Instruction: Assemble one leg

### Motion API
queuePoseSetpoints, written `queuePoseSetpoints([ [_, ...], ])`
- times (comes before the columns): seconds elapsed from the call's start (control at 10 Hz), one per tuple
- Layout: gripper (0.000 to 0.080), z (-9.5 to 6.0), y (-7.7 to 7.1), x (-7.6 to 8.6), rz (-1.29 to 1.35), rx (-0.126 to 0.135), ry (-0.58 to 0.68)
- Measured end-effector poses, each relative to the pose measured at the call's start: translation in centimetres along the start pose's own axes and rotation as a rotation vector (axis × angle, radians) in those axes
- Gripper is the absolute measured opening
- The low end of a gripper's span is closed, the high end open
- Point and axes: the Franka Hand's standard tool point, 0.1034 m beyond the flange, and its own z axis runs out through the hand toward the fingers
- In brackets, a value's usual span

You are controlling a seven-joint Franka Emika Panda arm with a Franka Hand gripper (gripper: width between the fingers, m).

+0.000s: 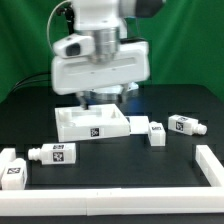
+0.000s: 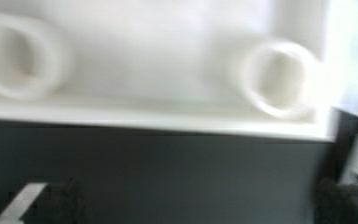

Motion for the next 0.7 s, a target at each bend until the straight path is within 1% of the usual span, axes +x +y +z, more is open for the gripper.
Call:
queuePoseSetpoints([
  [0.1,0.0649,-0.7,1.6,-0.4,0.037,-0.009,0.015],
  [0.5,0.0649,-0.6,1.5,-0.4,0.040,-0.008,0.014],
  [0.6,0.0649,-0.3,2.0,-0.8,0.054,-0.009,0.014],
  [0.7,0.0649,0.5,3.7,-2.2,0.082,-0.012,0.005],
])
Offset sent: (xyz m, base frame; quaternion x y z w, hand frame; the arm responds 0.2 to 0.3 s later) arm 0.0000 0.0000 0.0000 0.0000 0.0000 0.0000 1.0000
